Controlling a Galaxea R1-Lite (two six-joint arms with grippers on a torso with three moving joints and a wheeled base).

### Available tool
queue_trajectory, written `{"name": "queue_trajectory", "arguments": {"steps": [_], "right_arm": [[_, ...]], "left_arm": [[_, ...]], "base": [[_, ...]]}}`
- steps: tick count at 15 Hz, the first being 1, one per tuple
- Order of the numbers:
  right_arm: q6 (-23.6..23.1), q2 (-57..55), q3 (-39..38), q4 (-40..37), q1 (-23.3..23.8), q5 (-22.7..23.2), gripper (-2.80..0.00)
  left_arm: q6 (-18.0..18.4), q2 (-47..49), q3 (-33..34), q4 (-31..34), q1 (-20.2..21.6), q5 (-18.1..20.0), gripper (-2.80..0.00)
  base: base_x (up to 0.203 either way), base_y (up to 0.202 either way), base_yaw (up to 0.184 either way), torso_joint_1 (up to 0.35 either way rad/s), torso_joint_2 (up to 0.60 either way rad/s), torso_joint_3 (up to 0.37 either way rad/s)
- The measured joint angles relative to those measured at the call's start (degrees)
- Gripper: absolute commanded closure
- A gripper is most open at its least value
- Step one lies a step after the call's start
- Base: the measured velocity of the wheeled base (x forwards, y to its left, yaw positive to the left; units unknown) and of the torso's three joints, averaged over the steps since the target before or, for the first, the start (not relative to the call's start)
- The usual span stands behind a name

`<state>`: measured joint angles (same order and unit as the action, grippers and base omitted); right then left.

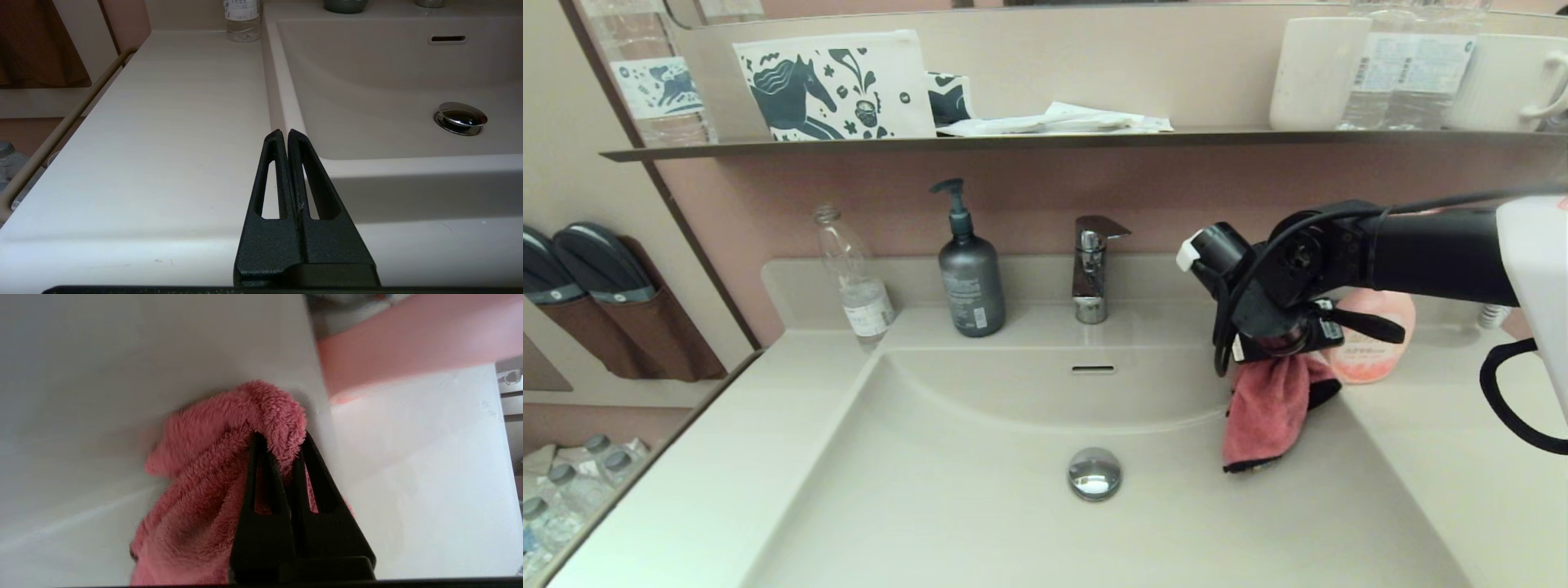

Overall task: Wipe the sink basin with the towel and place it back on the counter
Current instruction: Wipe the sink

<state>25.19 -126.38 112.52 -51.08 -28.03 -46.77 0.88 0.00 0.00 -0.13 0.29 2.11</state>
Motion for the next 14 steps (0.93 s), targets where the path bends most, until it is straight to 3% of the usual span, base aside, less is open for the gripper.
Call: {"name": "queue_trajectory", "arguments": {"steps": [3, 8, 12, 14], "right_arm": [[4.73, -0.35, -0.20, -6.22, -2.99, 2.15, 0.00], [10.04, 3.60, -0.06, -17.63, -6.74, 12.67, 0.00], [11.79, 10.49, -0.01, -26.35, -6.23, 19.38, 0.00], [11.42, 14.62, -0.01, -29.01, -4.59, 20.52, 0.00]], "left_arm": [[0.00, 0.00, 0.00, 0.00, 0.00, 0.00, 0.00], [0.00, 0.00, 0.00, -0.02, -0.02, 0.00, 0.00], [0.00, 0.00, 0.00, -0.02, -0.02, 0.01, 0.00], [0.00, 0.00, 0.00, -0.02, -0.02, -0.01, 0.00]], "base": [[0.000, 0.000, 0.000, 0.000, 0.00, 0.000], [0.000, 0.000, 0.000, 0.000, 0.00, 0.000], [0.000, 0.000, 0.000, 0.000, 0.00, 0.000], [0.000, 0.000, 0.000, 0.000, 0.00, 0.000]]}}
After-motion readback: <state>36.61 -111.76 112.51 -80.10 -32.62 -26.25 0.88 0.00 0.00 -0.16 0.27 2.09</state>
